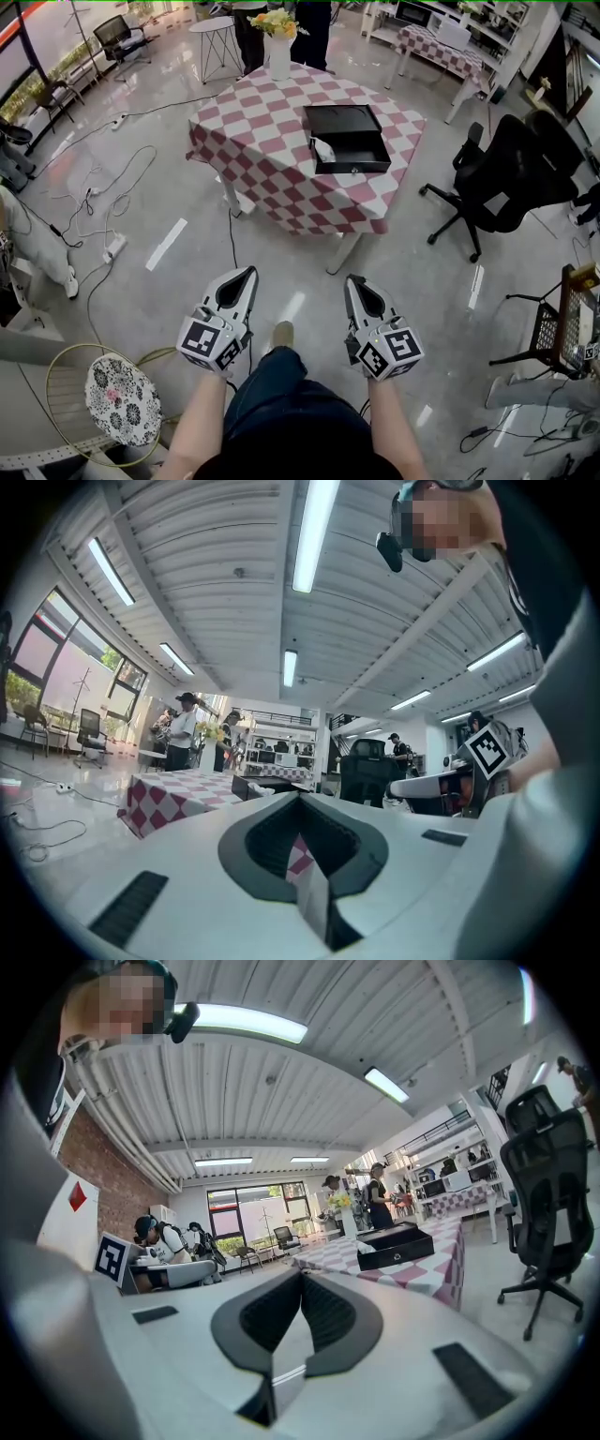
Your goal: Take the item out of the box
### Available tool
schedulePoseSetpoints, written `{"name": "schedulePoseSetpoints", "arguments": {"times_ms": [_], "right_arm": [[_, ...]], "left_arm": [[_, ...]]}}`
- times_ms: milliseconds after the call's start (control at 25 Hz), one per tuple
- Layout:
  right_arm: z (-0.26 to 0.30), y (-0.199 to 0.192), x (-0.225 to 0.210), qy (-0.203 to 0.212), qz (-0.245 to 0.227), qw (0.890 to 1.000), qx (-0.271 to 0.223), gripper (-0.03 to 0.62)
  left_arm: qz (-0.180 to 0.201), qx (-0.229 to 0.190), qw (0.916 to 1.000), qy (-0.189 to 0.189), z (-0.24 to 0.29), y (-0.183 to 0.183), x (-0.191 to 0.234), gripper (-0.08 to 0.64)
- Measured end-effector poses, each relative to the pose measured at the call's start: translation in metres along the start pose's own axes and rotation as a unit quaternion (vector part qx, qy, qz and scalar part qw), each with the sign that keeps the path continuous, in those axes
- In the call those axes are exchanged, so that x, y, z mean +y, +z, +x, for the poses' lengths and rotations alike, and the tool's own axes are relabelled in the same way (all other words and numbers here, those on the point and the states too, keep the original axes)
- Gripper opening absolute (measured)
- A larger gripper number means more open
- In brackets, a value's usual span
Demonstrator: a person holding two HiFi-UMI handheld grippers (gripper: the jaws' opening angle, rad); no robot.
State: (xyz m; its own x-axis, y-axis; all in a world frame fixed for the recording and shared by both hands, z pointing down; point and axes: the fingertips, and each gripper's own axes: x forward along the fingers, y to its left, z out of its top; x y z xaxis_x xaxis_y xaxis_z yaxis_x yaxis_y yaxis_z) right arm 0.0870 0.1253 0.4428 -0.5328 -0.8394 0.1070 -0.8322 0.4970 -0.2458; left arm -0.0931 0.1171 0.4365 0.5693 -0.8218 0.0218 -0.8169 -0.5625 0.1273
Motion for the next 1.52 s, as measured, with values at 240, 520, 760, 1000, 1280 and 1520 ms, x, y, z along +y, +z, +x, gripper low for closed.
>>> {"name": "schedulePoseSetpoints", "arguments": {"times_ms": [240,520,760,1000,1280,1520], "right_arm": [[0.032,0.010,-0.017,0.004,-0.001,1.000,-0.002,0.005],[0.077,0.028,-0.042,0.005,-0.013,1.000,-0.001,0.006],[0.116,0.038,-0.063,-0.001,-0.018,1.000,0.008,0.006],[0.153,0.041,-0.082,-0.011,-0.017,1.000,0.011,0.006],[0.181,0.046,-0.101,-0.028,-0.012,1.000,0.004,0.006],[0.196,0.050,-0.106,-0.034,-0.023,0.999,0.005,0.006]], "left_arm": [[-0.003,0.000,1.0000,-0.005,0.033,0.001,0.018,0.012],[-0.003,-0.004,0.9999,-0.014,0.084,0.013,0.046,0.012],[-0.007,-0.002,0.9996,-0.026,0.128,0.017,0.074,0.012],[-0.010,-0.001,0.9989,-0.046,0.169,0.018,0.095,0.012],[-0.006,-0.003,0.9972,-0.074,0.209,0.022,0.111,0.012],[-0.008,-0.010,0.9960,-0.088,0.229,0.024,0.123,0.012]]}}
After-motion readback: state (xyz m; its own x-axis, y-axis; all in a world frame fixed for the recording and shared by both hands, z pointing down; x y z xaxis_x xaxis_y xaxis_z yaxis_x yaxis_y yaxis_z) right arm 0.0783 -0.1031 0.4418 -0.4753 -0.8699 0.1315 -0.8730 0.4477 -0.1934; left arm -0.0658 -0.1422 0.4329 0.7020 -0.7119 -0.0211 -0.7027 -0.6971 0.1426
